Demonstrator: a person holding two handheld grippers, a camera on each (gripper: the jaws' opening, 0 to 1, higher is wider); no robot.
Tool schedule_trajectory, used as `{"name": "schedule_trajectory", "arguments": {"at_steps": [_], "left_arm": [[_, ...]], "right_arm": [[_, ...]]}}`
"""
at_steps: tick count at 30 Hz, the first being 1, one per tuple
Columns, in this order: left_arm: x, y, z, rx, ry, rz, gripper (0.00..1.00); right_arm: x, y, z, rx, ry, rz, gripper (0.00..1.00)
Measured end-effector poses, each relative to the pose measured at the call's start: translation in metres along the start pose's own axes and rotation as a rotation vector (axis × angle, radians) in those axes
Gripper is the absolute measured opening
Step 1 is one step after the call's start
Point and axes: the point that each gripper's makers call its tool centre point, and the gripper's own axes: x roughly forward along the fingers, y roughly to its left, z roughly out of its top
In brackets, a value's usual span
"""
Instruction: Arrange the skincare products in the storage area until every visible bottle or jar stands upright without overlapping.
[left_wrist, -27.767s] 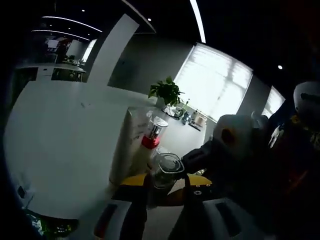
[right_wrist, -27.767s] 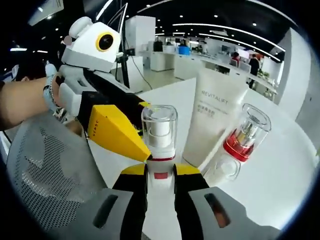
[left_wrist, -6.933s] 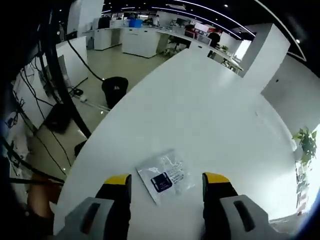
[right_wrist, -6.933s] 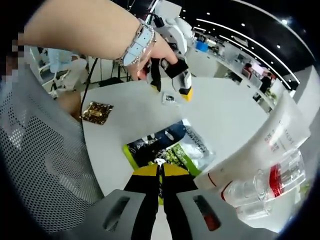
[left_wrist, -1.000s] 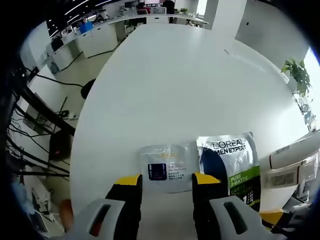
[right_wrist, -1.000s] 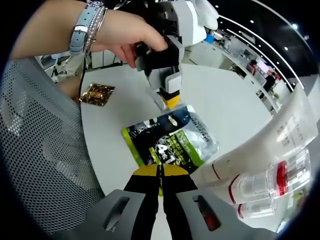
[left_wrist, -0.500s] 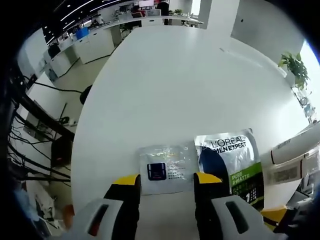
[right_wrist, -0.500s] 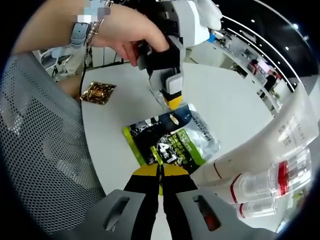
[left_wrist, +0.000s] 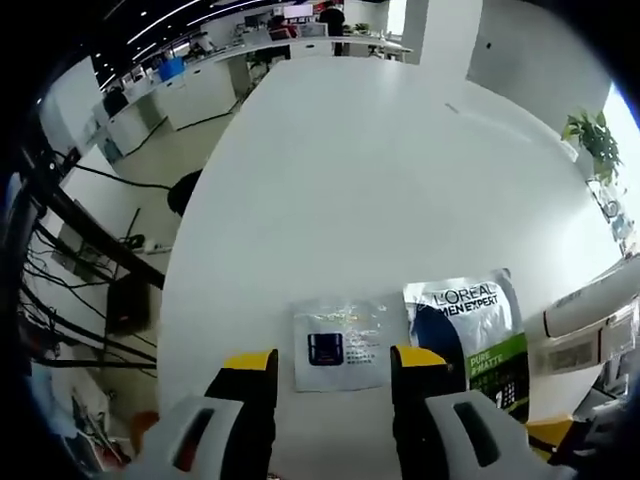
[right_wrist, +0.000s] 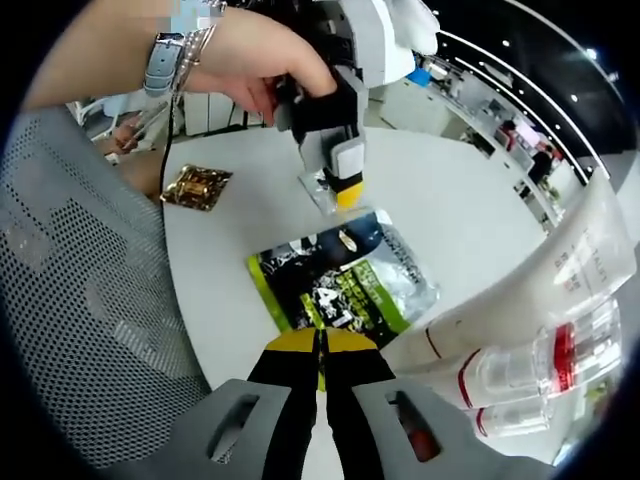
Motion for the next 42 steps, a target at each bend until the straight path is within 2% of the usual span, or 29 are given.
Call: {"name": "schedule_trajectory", "arguments": {"at_steps": [6, 13, 16, 20, 23, 25, 28, 29, 31, 35, 38, 42], "left_arm": [[-0.018, 0.001, 0.005, 0.006, -0.019, -0.043, 0.47], [-0.043, 0.004, -0.009, 0.058, -0.012, -0.14, 0.47], [-0.056, 0.002, -0.014, 0.036, -0.042, -0.212, 0.47], [-0.067, 0.007, -0.021, 0.055, -0.076, -0.245, 0.49], [-0.076, 0.011, -0.027, 0.109, -0.116, -0.272, 0.52], [-0.08, 0.011, -0.033, 0.16, -0.138, -0.292, 0.58], [-0.078, 0.019, -0.051, 0.244, -0.106, -0.275, 0.69], [-0.076, 0.023, -0.063, 0.283, -0.069, -0.261, 0.71], [-0.071, 0.031, -0.078, 0.348, -0.023, -0.223, 0.71], [-0.06, 0.042, -0.102, 0.424, 0.062, -0.172, 0.68], [-0.052, 0.044, -0.115, 0.439, 0.112, -0.169, 0.66], [-0.046, 0.04, -0.12, 0.427, 0.143, -0.2, 0.64]], "right_arm": [[0.0, 0.003, 0.0, -0.003, 0.0, 0.01, 0.0], [0.001, 0.007, 0.001, 0.003, -0.003, 0.03, 0.01], [0.001, 0.01, 0.001, 0.003, -0.002, 0.039, 0.01], [0.002, 0.011, 0.0, -0.001, 0.004, 0.046, 0.01], [0.002, 0.012, -0.001, 0.0, 0.005, 0.049, 0.01], [0.002, 0.012, -0.001, 0.001, 0.008, 0.051, 0.01], [0.002, 0.014, -0.002, 0.002, 0.011, 0.057, 0.01], [0.002, 0.014, -0.002, 0.001, 0.011, 0.058, 0.01], [0.003, 0.016, -0.002, -0.003, 0.014, 0.063, 0.01], [0.003, 0.016, -0.004, -0.005, 0.02, 0.064, 0.01], [0.004, 0.016, -0.005, -0.003, 0.025, 0.063, 0.01], [0.004, 0.016, -0.008, -0.007, 0.034, 0.061, 0.01]]}}
